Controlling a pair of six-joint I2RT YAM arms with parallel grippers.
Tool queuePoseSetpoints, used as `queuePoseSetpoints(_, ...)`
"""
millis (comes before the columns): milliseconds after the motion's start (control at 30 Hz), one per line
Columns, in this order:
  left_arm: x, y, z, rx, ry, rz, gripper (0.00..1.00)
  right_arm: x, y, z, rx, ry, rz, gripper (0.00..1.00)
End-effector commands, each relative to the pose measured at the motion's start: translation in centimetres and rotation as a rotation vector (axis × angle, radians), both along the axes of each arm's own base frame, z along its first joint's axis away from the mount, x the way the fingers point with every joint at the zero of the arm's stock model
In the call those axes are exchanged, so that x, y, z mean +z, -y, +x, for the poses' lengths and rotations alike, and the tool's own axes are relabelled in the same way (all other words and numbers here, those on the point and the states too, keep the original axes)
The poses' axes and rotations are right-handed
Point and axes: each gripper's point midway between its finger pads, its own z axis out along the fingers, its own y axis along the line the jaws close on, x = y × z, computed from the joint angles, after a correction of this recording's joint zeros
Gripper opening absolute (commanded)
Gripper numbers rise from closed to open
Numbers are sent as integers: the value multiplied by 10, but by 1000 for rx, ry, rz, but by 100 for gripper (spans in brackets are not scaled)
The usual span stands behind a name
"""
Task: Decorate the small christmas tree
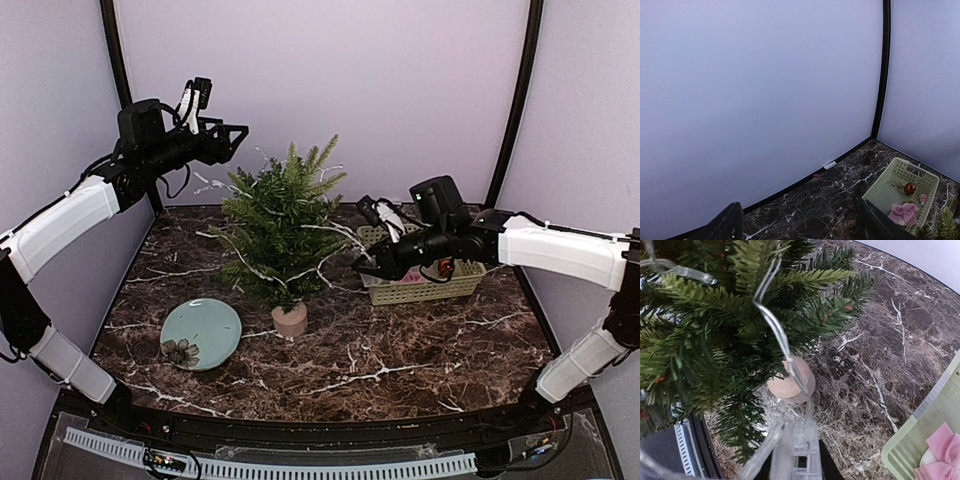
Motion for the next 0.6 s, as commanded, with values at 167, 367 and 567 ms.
queuePoseSetpoints(167,2,3,-11,-1,15,18,79,5,13,-25,10,-113,-47,22)
queuePoseSetpoints(367,-7,3,-14,3,8,21,79,9,1,-35,10,-253,20,23)
queuePoseSetpoints(567,-16,3,-14,6,-3,25,79,39,-14,-45,42,-323,130,26)
